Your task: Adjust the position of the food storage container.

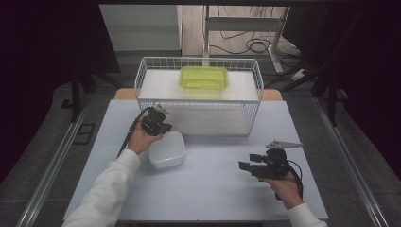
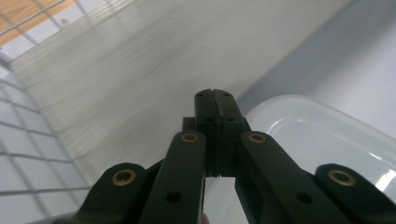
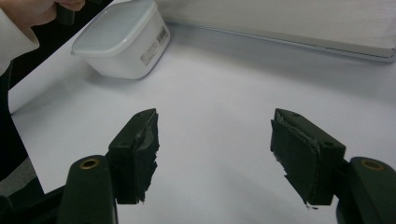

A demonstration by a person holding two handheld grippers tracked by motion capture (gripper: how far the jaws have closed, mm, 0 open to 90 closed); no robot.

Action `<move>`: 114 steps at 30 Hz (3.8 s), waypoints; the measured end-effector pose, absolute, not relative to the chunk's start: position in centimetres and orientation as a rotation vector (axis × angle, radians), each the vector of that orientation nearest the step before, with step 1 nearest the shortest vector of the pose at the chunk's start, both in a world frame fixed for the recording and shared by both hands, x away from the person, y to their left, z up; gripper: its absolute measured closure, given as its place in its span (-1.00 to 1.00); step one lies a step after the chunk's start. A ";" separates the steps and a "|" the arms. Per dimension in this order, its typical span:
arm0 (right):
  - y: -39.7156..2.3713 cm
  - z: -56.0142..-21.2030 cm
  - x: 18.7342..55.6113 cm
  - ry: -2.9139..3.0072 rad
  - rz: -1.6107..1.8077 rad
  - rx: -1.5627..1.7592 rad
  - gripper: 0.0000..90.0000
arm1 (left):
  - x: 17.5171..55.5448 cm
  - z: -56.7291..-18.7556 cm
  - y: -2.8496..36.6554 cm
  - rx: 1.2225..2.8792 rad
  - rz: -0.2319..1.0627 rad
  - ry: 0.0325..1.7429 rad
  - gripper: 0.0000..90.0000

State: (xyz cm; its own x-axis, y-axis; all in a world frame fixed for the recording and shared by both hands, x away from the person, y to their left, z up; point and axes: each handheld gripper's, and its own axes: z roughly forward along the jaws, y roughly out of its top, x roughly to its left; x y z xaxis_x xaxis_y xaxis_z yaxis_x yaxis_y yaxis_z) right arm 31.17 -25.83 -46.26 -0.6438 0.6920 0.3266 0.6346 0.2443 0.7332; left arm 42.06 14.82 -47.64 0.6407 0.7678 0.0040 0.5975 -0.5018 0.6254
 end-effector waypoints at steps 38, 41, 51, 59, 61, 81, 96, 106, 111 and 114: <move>-25.8 -46.0 30.9 2.402 1.387 1.306 -0.29 | 34.3 -47.2 23.3 2.081 0.227 1.302 1.00; -25.8 -46.1 30.9 2.407 1.378 1.305 -0.29 | 33.9 -48.4 23.6 2.096 0.199 1.322 1.00; -25.8 -46.2 30.9 2.404 1.376 1.308 -0.29 | 33.7 -49.7 22.7 2.137 0.128 1.324 1.00; -25.7 -46.2 30.8 2.402 1.381 1.308 -0.29 | 33.4 -49.8 21.5 2.153 0.092 1.308 1.00; -25.7 -46.2 30.8 2.402 1.381 1.311 -0.29 | 33.4 -49.8 21.2 2.147 0.091 1.311 1.00; -25.6 -46.2 30.7 2.409 1.376 1.306 -0.29 | 32.8 -49.7 16.2 2.171 -0.007 1.211 1.00; -25.6 -46.2 30.7 2.417 1.371 1.300 -0.30 | 33.5 -49.9 13.0 2.152 -0.046 1.180 1.00; -25.7 -46.2 30.7 2.413 1.373 1.301 -0.30 | 32.4 -49.3 15.3 2.080 -0.003 1.210 1.00; -25.5 -46.3 30.7 2.419 1.368 1.299 -0.30 | 31.2 -47.8 16.5 2.000 0.040 1.200 0.83; -25.5 -46.3 30.7 2.425 1.365 1.297 -0.31 | 30.8 -47.3 16.7 1.962 0.047 1.208 0.61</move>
State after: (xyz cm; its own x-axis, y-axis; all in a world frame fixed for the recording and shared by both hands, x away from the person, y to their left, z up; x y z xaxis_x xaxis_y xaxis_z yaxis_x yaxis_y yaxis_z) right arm 30.66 -25.47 -46.33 -0.6412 0.6981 0.3187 0.6346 0.2487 0.7317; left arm 30.81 16.68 -47.33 0.5404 0.7605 -0.3600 0.7301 -0.2112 0.6499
